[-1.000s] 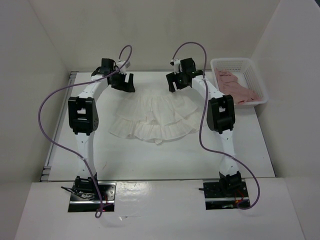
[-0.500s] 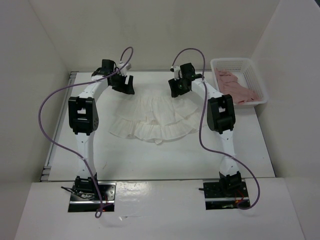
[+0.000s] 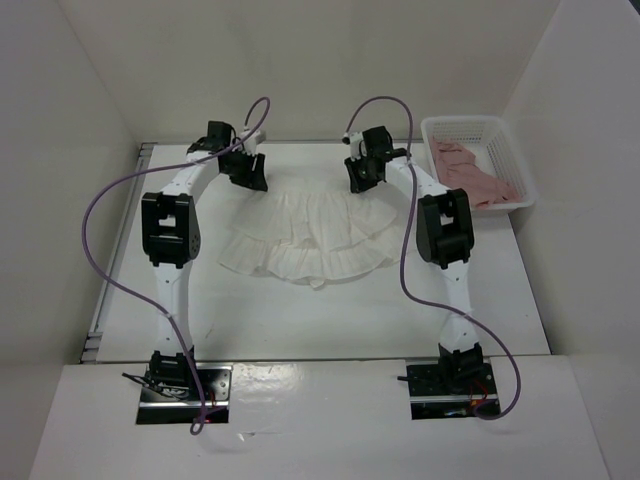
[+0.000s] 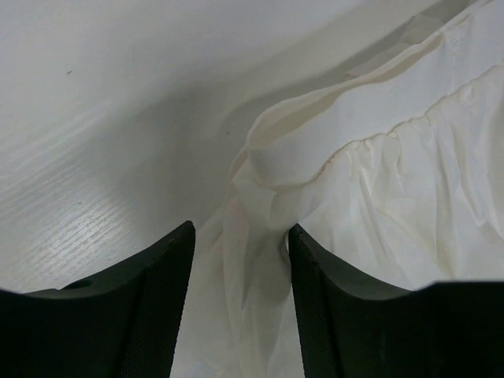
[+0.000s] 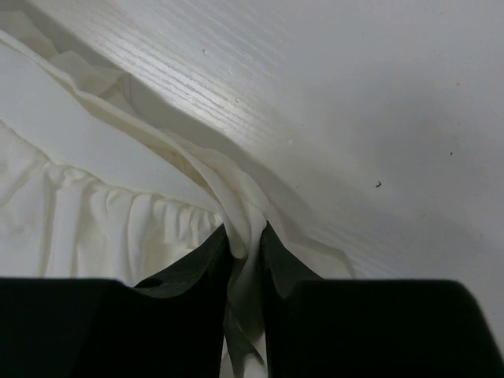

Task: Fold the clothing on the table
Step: Fold the skirt

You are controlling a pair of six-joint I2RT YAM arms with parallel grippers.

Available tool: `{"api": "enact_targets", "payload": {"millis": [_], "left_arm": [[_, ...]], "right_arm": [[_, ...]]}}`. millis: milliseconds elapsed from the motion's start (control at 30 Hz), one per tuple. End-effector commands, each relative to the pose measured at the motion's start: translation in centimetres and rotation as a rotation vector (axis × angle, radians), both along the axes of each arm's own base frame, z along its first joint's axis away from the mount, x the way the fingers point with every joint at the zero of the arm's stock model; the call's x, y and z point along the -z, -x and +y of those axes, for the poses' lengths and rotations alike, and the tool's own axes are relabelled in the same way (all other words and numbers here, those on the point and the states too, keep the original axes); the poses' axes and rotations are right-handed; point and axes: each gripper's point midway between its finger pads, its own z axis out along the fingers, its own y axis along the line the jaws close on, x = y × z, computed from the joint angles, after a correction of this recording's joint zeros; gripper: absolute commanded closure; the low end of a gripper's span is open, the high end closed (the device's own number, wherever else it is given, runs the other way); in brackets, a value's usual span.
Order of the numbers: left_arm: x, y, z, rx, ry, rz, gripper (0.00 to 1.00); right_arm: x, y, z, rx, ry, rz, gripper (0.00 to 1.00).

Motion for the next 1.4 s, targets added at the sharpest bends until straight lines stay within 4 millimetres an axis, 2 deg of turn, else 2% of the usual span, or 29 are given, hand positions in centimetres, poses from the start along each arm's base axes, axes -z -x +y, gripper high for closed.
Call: {"api": "enact_targets", "payload": {"millis": [0, 33, 67, 100, 167, 200, 267, 300, 367, 400, 433, 500, 633, 700, 800, 833, 867, 933, 967, 1000, 1033, 1067, 1100, 1133, 1167, 1200, 1233, 1267, 1367], "left_arm": [[-3.1, -1.1, -0.9, 0.045, 0.033, -0.085, 0.42], [-4.2, -1.3, -1.0, 0.039, 0.038, -0.103, 0.49], [-4.1, -1.1, -1.0, 0.039, 0.038, -0.094, 0.54], [-4.7, -1.0, -1.1, 0.047, 0.048, -0.103, 0.56], [-5.3, -0.8, -1.3, 0.052, 0.055, -0.105, 0.63], [-6.8, -0.7, -1.3, 0.047, 0.061, -0.126, 0.67], [-7.9, -0.5, -1.3, 0.047, 0.062, -0.147, 0.73], [-7.5, 0.0, -1.3, 0.047, 0.061, -0.134, 0.75], [-7.9, 0.2, -1.2, 0.047, 0.062, -0.143, 0.78], [-8.6, 0.2, -1.2, 0.048, 0.062, -0.157, 0.79], [-8.1, 0.5, -1.2, 0.047, 0.062, -0.143, 0.81], [-8.9, 1.1, -1.3, 0.054, 0.07, -0.149, 0.81], [-8.9, 1.5, -1.6, 0.067, 0.086, -0.158, 0.81], [-8.4, 1.7, -1.6, 0.067, 0.086, -0.146, 0.71], [-6.5, 1.7, -1.7, 0.079, 0.088, -0.109, 0.39], [-6.5, 1.6, -1.9, 0.084, 0.095, -0.104, 0.32], [-5.1, 1.5, -1.9, 0.083, 0.094, -0.078, 0.26], [-4.3, 1.0, -2.2, 0.095, 0.11, -0.069, 0.18], [-5.2, 0.1, -2.3, 0.091, 0.115, -0.097, 0.16], [-5.4, 0.1, -2.5, 0.099, 0.127, -0.083, 0.14], [-4.6, -0.2, -2.8, 0.111, 0.143, -0.065, 0.13], [-4.9, -0.6, -3.1, 0.121, 0.157, -0.067, 0.13], [-6.9, -1.4, -3.4, 0.135, 0.172, -0.1, 0.13], [-5.6, -1.6, -3.9, 0.155, 0.202, -0.068, 0.13], [-5.4, -1.1, -4.2, 0.163, 0.219, -0.025, 0.11], [-8.6, -2.5, -4.4, 0.189, 0.224, -0.117, 0.11], [-6.4, -2.9, -5.1, 0.2, 0.233, -0.08, 0.11], [-6.3, -2.5, -5.1, 0.197, 0.233, -0.049, 0.11], [-6.7, -3.7, -6.0, 0.228, 0.19, -0.141, 0.11]], "right_arm": [[-6.5, -0.8, -0.2, -0.007, -0.036, -0.137, 0.78], [-6.6, -0.6, -0.3, -0.007, -0.037, -0.14, 0.81], [-8.0, -0.6, -0.3, -0.014, -0.038, -0.167, 0.83], [-8.2, -0.4, -0.4, -0.014, -0.038, -0.169, 0.85], [-9.6, -0.1, -0.5, -0.02, -0.038, -0.193, 0.85], [-9.9, -0.1, -0.5, -0.02, -0.04, -0.201, 0.85], [-11.1, 0.0, -0.8, -0.019, -0.034, -0.231, 0.85], [-10.7, 0.1, -1.0, -0.012, -0.025, -0.224, 0.85], [-11.8, 0.4, -1.1, -0.018, -0.024, -0.244, 0.85], [-11.2, 0.6, -1.1, -0.019, -0.021, -0.231, 0.85], [-12.1, 0.5, -1.1, -0.018, -0.027, -0.254, 0.85], [-12.3, 1.0, -1.3, -0.025, -0.019, -0.256, 0.85], [-13.1, 1.7, -1.3, -0.041, -0.023, -0.267, 0.85], [-12.9, 1.8, -0.8, -0.05, -0.025, -0.267, 0.83], [-11.3, 1.9, -0.8, -0.051, -0.016, -0.232, 0.76], [-11.3, 1.9, -0.8, -0.051, -0.016, -0.231, 0.76], [-11.3, 1.9, -0.8, -0.051, -0.016, -0.231, 0.72], [-10.4, 2.3, -0.3, -0.063, -0.012, -0.212, 0.61], [-10.0, 2.5, -0.4, -0.063, -0.009, -0.203, 0.59], [-10.0, 2.5, -0.4, -0.063, -0.009, -0.203, 0.56], [-10.2, 2.3, -0.3, -0.063, -0.012, -0.214, 0.56], [-9.8, 2.5, -0.4, -0.063, -0.01, -0.205, 0.56], [-9.8, 2.5, -0.4, -0.063, -0.01, -0.205, 0.56], [-9.4, 2.7, -0.4, -0.057, -0.013, -0.192, 0.56], [-9.4, 2.7, -0.2, -0.064, -0.02, -0.19, 0.56], [-9.0, 3.0, -0.1, -0.07, -0.024, -0.178, 0.57], [-9.5, 3.0, -0.1, -0.07, -0.027, -0.187, 0.57], [-9.5, 3.0, -0.1, -0.07, -0.027, -0.187, 0.57], [-9.5, 3.2, 0.3, -0.077, -0.025, -0.188, 0.57]]}}
